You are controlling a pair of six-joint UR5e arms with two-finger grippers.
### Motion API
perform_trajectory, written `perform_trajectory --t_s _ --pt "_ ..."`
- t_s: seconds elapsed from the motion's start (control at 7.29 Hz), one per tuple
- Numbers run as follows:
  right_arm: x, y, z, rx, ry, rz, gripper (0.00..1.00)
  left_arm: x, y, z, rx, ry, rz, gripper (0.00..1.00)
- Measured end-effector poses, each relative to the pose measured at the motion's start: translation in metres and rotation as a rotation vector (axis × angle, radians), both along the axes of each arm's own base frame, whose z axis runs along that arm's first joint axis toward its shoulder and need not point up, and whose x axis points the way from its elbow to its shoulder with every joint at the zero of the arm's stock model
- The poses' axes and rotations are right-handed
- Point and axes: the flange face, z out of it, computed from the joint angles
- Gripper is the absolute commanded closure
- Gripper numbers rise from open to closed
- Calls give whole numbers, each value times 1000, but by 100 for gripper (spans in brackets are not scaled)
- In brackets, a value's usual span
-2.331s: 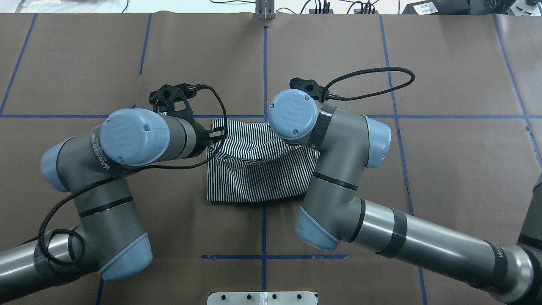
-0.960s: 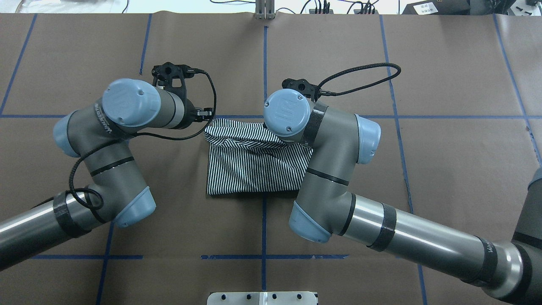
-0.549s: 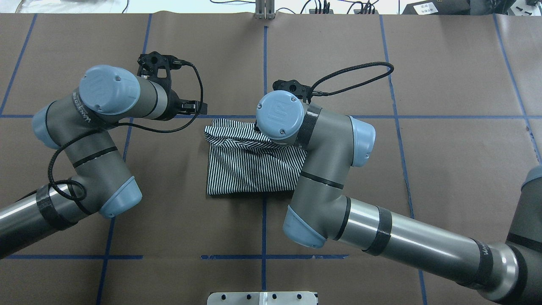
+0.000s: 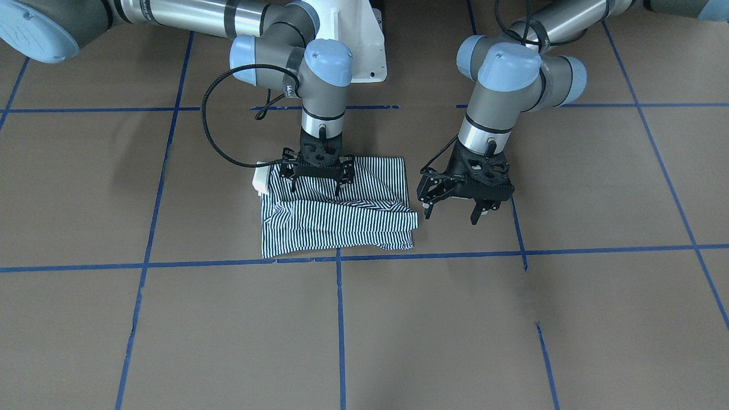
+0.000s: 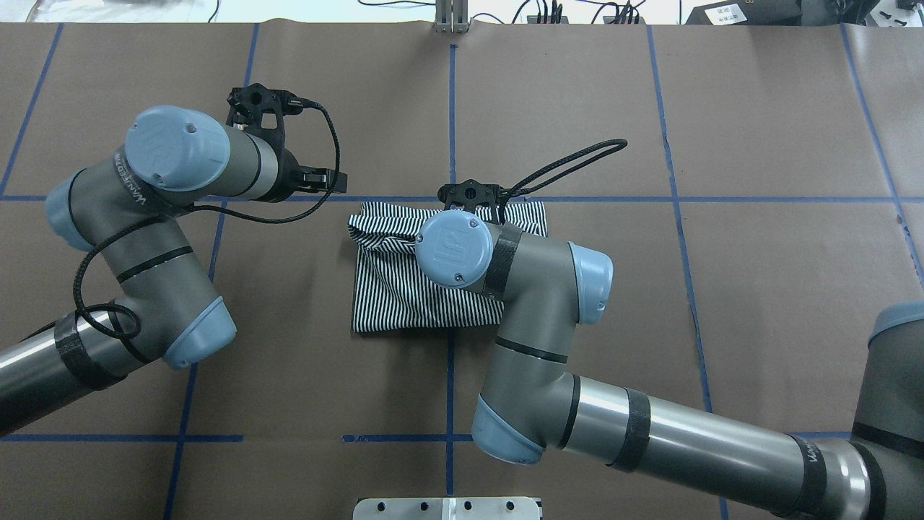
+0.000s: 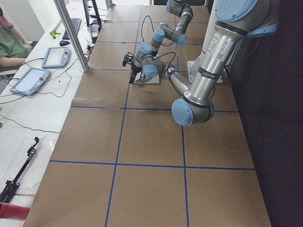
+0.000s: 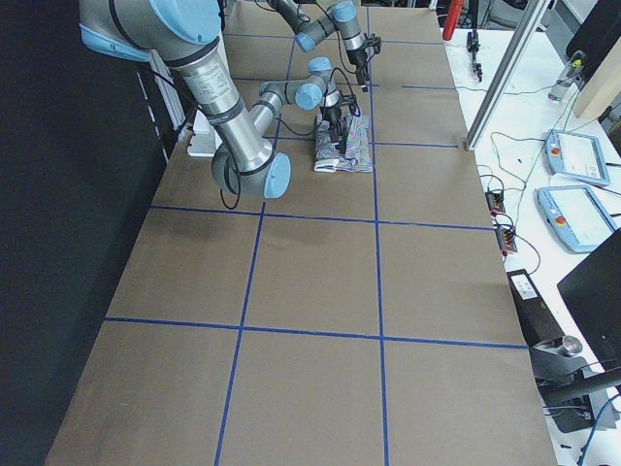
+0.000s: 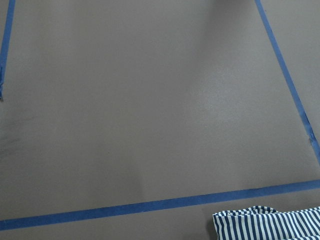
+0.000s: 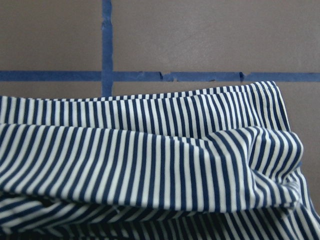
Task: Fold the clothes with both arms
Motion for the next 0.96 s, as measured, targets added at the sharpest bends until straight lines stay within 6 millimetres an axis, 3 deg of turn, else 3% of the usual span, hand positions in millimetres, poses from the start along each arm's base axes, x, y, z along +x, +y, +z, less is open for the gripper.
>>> perform_trajectory --t_s 0.27,0.55,0.82,0.96 --pt "4 -33 14 3 46 28 0 0 0 0 0 0 0 0" --pt "16 -102 28 4 93 75 0 0 0 0 -1 0 0 0" --pt "63 -175 45 -5 120 77 0 2 1 1 -6 -1 -1 0" --pt "91 -203 48 -26 108 52 0 5 2 1 -11 -2 0 0"
